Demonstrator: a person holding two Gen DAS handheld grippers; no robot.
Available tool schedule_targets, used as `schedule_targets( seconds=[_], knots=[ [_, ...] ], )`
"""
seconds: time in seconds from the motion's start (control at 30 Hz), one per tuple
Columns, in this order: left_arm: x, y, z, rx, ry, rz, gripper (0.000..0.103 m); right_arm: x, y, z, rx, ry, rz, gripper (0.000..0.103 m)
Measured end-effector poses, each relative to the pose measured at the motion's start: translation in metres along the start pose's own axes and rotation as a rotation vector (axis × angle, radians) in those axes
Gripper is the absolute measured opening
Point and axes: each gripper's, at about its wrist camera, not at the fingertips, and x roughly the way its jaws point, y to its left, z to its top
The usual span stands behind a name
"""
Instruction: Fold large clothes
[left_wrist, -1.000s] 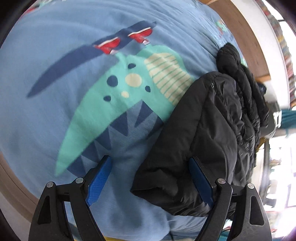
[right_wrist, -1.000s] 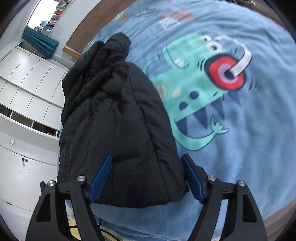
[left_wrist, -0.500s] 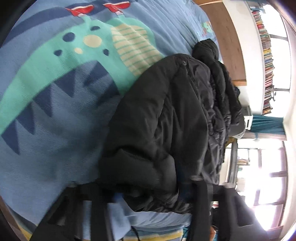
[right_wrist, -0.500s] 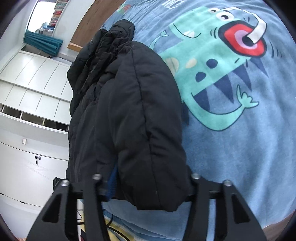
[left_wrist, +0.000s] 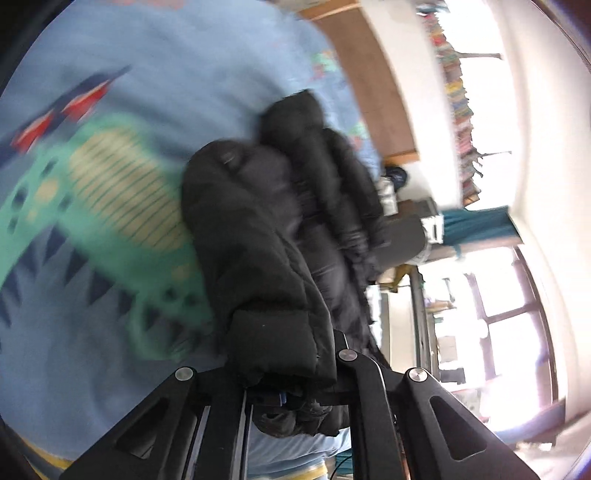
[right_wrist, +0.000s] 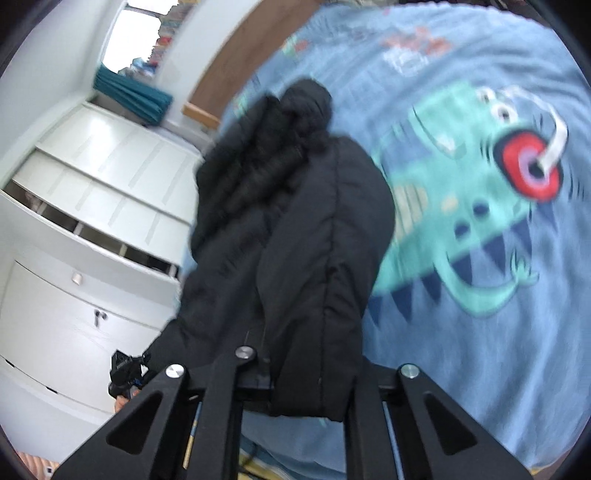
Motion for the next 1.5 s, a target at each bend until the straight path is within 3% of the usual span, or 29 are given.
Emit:
schedule_targets(
  seconds=[0.3,0.53,0.67,0.83,1.0,1.13,1.33,1.5],
  knots=[
    [0.013,-0.086,0.061,0.131,-0.066,-0.098,0.009,-0.014,0.054,0.076,-0.048,-0.160,0.051,0.010],
    [0.025,-0.136,0.151,0.165,-0.182,-0.158,0.009,-0.003,0.093,0.179,-0.033,-0.309,0.088,0.010],
    [0.054,-0.146,0.208,0.151,-0.239,-0.128,0.009,0.028,0.110,0.245,-0.032,-0.363,0.050,0.010],
    [0.124,-0.141,0.279,0.134,-0.281,-0.003,0.009,0.093,0.119,0.321,-0.007,-0.386,-0.041,0.010],
    [0.197,-0.116,0.327,0.162,-0.253,0.164,0.010,0.175,0.091,0.370,0.065,-0.369,-0.147,0.010],
    [0.255,-0.080,0.350,0.154,-0.215,0.248,0.014,0.244,0.044,0.390,0.132,-0.321,-0.228,0.010],
    [0.312,-0.052,0.353,0.229,-0.180,0.313,0.014,0.305,-0.017,0.387,0.231,-0.294,-0.186,0.010],
    [0.313,-0.047,0.356,0.205,-0.159,0.283,0.017,0.322,-0.042,0.390,0.298,-0.288,-0.112,0.013]
  ],
)
